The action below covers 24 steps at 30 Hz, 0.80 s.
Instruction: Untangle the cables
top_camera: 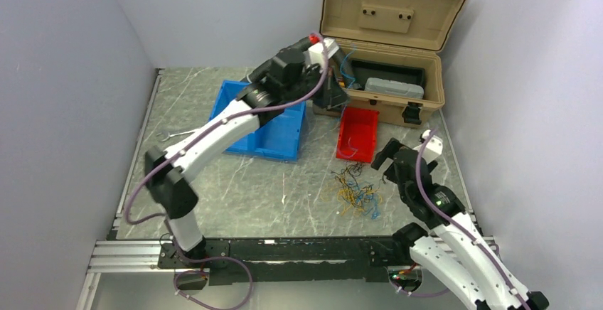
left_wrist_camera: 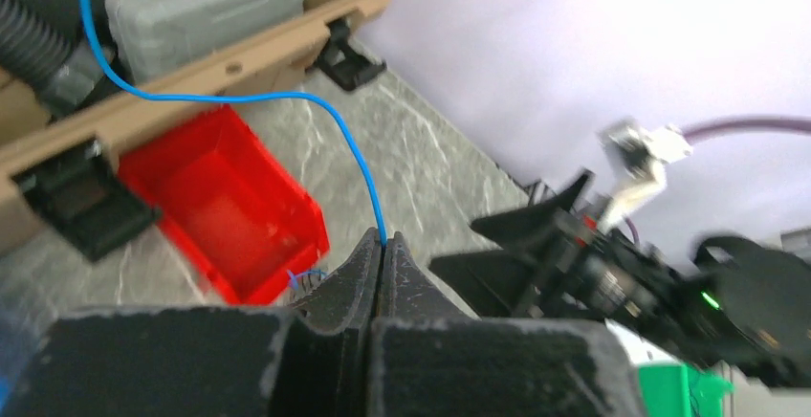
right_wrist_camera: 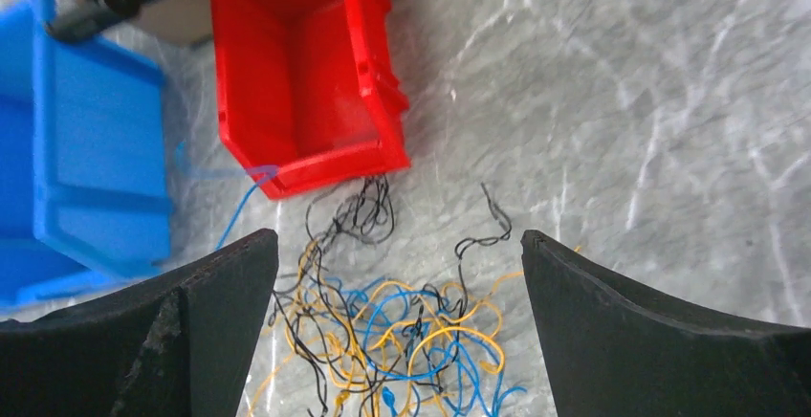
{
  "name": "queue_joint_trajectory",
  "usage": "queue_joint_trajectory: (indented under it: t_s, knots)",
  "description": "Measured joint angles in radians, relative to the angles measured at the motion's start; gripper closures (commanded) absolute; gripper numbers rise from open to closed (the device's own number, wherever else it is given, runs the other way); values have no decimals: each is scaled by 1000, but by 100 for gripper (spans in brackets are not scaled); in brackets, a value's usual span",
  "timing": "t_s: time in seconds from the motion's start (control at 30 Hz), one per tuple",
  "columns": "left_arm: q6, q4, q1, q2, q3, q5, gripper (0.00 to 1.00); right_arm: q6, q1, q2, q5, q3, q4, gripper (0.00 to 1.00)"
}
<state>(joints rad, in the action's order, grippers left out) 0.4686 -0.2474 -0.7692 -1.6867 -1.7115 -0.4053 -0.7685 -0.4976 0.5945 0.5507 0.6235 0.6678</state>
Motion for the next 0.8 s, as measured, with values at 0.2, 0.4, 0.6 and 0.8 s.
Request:
queue_joint_trajectory:
  t_s: [0.2, 0.4, 0.6, 0.8]
  knots:
    - [-11, 11, -11, -245, -244, 2, 100, 19, 3, -14, 90, 114, 47, 0]
    - [-63, 54, -15, -370, -305, 55, 100, 48, 3, -51, 99, 116, 45, 0]
    - [-118, 86, -35, -420, -228, 110, 100, 63, 4, -66, 100, 114, 42, 1]
    - [-154, 51, -72, -425, -189, 149, 100, 69, 4, -72, 95, 103, 39, 1]
